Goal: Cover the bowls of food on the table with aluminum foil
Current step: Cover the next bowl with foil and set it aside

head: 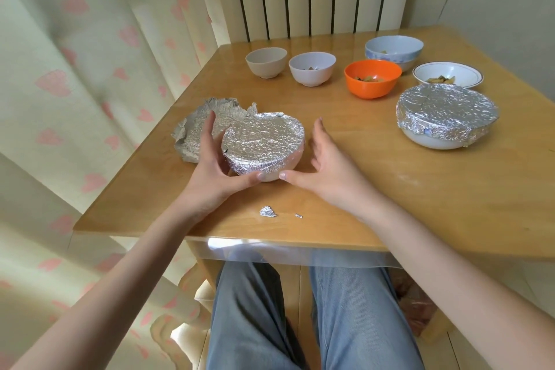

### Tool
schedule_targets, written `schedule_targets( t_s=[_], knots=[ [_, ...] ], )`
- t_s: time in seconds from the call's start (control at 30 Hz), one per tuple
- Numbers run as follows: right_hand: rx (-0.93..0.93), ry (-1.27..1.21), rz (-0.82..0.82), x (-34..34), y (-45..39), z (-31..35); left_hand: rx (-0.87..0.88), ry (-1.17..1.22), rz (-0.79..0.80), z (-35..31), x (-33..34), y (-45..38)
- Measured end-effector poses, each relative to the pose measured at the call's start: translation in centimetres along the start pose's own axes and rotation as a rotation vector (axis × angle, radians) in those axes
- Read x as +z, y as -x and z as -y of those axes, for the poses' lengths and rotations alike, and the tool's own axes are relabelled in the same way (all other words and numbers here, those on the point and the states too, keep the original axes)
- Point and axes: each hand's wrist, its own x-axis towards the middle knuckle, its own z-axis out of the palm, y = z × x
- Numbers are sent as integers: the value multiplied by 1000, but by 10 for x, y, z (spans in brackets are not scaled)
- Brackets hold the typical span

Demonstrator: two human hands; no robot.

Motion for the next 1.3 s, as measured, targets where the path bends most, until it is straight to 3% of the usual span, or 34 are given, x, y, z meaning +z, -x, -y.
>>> schedule_targets(
  t_s=[0.7,1.03,1.3],
  knots=[
    [10,-167,91,-2,0,2,-23,-58,7,4,-6,-6],
    [40,-254,108,2,2,-7,-74,-24,101,-3,-13,-6],
    [40,-260,122,2,1,-8,-25,-168,70,3,-11,-14]
  ],
)
